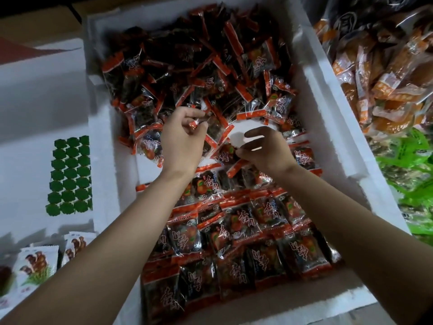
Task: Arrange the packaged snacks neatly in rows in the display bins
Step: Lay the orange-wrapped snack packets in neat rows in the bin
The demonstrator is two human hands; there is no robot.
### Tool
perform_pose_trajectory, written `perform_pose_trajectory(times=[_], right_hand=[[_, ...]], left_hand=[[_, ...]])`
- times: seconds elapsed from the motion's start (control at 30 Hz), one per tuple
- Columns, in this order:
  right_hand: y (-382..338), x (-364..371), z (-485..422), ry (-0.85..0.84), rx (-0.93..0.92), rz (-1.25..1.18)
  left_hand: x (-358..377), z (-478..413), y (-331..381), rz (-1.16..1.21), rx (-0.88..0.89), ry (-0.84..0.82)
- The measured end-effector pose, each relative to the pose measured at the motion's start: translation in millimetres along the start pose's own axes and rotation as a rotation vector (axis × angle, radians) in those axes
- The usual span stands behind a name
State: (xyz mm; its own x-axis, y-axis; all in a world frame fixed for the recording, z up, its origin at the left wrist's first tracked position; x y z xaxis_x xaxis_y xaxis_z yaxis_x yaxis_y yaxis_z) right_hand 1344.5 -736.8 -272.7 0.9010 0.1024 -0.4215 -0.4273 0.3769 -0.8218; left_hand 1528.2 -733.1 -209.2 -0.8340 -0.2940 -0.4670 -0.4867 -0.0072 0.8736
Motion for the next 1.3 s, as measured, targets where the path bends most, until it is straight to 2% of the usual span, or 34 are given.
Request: perform_pose_trajectory(times=[0.17,0.27,0.33,0.43,0.6,0.67,0.73,0.8,0.87,0.93,1.1,1.3], right_hand=[[-5,-32,29,0.04,-0.121,0.025],[5,-44,43,0.01,-0.088,-0.095],[15,-45,49,-0.04,-0.035,-0.214],[25,-44,56,-0.1,-0.014,-0.293],[40,-55,54,-0.052,-0.015,-0.246],[47,-64,50,0.015,-0.033,-0.108],[54,-71,47,0.075,-0.055,0.133],[61,-70,46,0.073,-0.053,0.353],[62,-68,48,0.065,-0.042,0.457],[57,-63,51,0.046,-0.063,0.498],[51,-46,46,-0.038,-0.103,0.596],[56,-44,34,-0.088,-0.019,0.362]], left_hand=[[6,26,-1,0.138,-0.129,-0.101],[23,50,0,0.303,-0.277,-0.209],[35,64,6,0.334,-0.306,-0.295],[48,73,18,0.082,-0.141,-0.4],[54,67,38,-0.279,0.275,-0.322],[56,65,39,-0.365,0.356,-0.314],[63,63,34,-0.444,0.392,-0.348],[78,64,21,-0.569,0.382,-0.468],[92,64,3,-0.673,0.327,-0.601],[100,62,-6,-0.712,0.318,-0.647],[110,51,-8,-0.721,0.345,-0.609],[113,39,-6,-0.724,0.382,-0.593]])
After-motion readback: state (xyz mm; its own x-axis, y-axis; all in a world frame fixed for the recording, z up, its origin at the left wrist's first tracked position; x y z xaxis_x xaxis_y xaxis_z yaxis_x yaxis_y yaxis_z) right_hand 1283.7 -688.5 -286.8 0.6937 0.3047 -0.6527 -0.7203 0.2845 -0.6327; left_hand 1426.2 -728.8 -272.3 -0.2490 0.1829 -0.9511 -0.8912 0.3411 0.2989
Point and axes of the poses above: each hand's wrist, its own z-axis away from the middle knuckle, its own x-axis out of the palm, y = z × x, the point moved 10 cm from there along -z, towards the middle knuckle, and after that the axes turned 5 degrees about x, right-handed, at the moved point
